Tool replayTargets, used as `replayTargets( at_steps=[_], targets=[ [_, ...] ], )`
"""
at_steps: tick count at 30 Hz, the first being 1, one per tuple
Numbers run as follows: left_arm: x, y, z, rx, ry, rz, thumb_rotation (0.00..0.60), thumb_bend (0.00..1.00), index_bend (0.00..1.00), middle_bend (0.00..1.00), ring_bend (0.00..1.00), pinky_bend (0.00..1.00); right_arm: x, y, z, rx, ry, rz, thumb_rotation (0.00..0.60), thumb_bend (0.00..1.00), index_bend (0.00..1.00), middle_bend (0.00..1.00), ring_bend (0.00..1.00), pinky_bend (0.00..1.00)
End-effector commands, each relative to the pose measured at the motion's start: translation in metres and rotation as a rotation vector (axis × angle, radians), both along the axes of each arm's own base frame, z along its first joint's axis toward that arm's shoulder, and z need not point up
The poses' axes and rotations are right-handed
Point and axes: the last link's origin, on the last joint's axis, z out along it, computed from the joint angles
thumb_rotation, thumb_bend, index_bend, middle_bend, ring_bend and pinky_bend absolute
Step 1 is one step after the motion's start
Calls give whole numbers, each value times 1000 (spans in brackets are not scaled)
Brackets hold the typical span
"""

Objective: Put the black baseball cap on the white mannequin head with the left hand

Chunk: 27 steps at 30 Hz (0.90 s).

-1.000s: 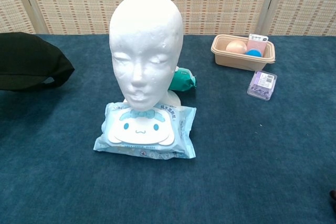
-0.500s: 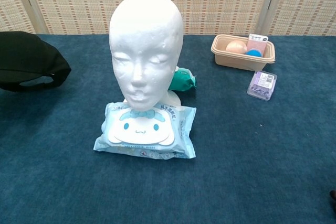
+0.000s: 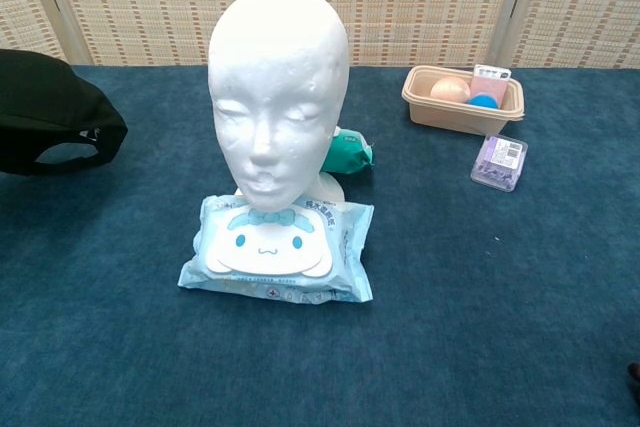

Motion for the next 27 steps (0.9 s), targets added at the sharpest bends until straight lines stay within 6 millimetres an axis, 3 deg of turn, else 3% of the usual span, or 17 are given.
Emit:
replayTargets(
  at_steps=[1,27],
  targets=[
    [2,1,3,11,0,-12,600,458,661,447,377,498,0,0,0,0,0,0,600,94,326,356,311,384],
    [24,15,35,85,77,-171,600,458,663,460,378,498,0,0,0,-1,1,-1,600,94,326,356,311,383]
  ],
)
